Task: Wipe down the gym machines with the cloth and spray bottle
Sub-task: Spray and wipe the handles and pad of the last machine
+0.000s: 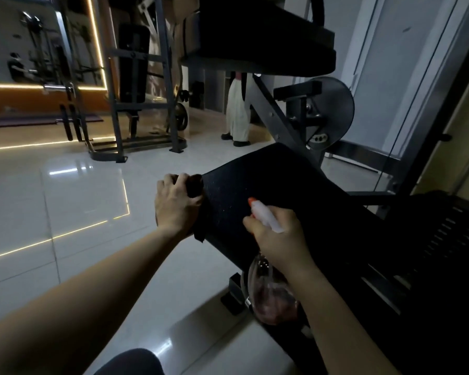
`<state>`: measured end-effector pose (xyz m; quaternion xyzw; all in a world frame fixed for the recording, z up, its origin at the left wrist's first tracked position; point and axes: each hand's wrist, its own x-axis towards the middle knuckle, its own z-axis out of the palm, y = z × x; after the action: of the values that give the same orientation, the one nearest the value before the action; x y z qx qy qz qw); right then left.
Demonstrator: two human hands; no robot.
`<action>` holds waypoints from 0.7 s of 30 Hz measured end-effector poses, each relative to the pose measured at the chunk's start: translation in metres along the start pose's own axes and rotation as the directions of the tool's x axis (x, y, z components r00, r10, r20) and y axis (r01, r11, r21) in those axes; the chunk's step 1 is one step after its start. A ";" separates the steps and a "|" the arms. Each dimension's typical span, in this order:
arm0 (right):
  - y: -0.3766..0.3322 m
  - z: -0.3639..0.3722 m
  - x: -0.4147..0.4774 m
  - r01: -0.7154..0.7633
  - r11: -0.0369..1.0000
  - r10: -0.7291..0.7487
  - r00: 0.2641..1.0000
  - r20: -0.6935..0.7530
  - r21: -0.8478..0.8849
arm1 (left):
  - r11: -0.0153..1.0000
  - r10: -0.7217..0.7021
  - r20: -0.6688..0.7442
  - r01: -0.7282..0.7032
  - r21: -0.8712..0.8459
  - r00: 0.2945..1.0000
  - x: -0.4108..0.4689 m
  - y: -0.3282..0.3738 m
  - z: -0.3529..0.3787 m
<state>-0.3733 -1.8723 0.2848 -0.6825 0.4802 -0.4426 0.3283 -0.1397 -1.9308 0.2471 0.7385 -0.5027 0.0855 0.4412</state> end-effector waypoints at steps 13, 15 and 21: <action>0.012 0.050 -0.028 0.045 0.989 -0.045 0.999 0.000 -0.139 | 0.562 -0.437 0.284 0.506 -0.654 0.853 -0.026 -0.038 -0.041; 0.016 0.054 -0.028 0.051 0.989 -0.055 0.998 -0.021 -0.141 | 0.563 -0.400 0.343 0.523 -0.640 0.850 -0.042 -0.044 -0.038; 0.030 0.061 -0.040 0.092 0.988 -0.097 0.994 -0.041 -0.124 | 0.563 -0.406 0.403 0.572 -0.597 0.820 -0.078 -0.046 -0.033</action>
<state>-0.3342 -1.8427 0.2234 -0.7128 0.4809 -0.4432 0.2533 -0.1285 -1.8493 0.1964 0.6314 -0.3159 -0.3182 0.6327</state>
